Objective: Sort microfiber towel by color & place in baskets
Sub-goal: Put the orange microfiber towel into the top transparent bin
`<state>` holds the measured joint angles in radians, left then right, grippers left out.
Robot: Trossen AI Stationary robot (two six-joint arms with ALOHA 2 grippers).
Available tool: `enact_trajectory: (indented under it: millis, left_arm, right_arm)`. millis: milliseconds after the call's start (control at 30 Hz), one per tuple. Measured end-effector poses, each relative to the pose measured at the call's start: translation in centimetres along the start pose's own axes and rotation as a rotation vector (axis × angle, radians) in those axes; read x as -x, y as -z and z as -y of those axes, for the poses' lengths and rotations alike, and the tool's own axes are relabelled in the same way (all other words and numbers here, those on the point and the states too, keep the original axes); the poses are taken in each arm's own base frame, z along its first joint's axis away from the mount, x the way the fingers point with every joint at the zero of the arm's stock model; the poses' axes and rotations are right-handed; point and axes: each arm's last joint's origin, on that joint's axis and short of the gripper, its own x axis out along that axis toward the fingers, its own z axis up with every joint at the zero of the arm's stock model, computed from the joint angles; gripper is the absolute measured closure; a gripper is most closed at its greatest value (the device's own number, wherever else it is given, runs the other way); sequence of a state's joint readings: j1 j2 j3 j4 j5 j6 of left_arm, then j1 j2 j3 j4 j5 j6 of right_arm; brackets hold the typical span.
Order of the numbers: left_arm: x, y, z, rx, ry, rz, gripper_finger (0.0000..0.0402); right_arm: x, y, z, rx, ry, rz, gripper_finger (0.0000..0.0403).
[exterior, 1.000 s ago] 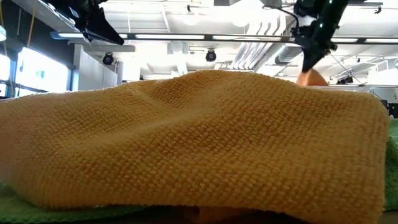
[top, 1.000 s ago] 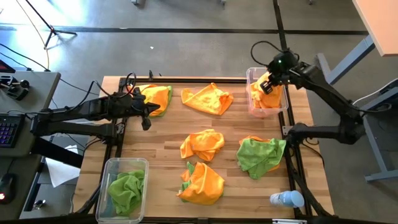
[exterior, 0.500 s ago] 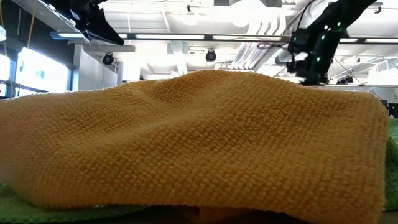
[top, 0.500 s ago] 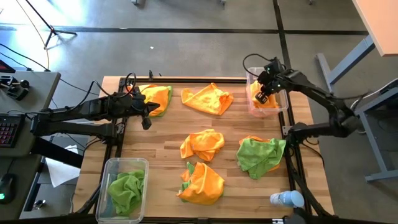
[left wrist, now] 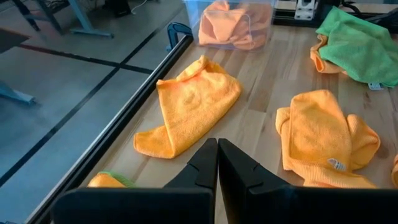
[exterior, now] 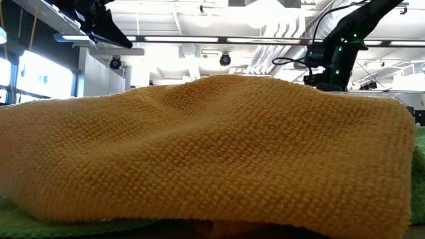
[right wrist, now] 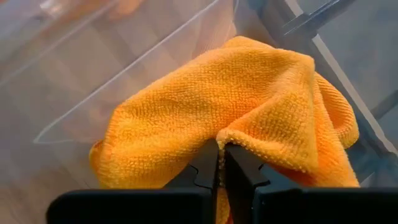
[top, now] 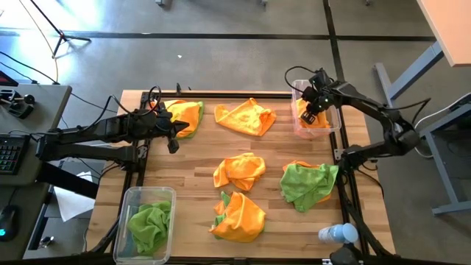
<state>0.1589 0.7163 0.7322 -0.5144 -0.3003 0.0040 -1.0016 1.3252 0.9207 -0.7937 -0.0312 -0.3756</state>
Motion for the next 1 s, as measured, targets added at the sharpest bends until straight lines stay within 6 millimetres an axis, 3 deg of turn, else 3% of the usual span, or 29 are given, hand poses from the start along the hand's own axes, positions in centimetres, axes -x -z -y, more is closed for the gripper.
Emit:
enact_trajectory:
  millis: [267,467,733,1000]
  left_arm:
    - [0.0,0.0,0.0,-0.001,-0.010,0.000,0.0401]
    - [0.0,0.0,0.0,-0.007,-0.011,0.000,0.0401]
    - [0.0,0.0,0.0,-0.025,-0.011,-0.001,0.0401]
    - [0.0,0.0,0.0,-0.034,-0.011,-0.001,0.0401]
  right_arm:
    - [1.5,0.4,-0.3,0.001,-0.003,0.044,0.0307]
    - [4.0,1.1,-0.6,-0.027,0.027,0.126,0.0261]
    - [8.3,2.8,-1.5,-0.086,0.080,0.302,0.0245]
    - [10.6,4.6,-2.3,-0.172,0.065,0.372,0.0245]
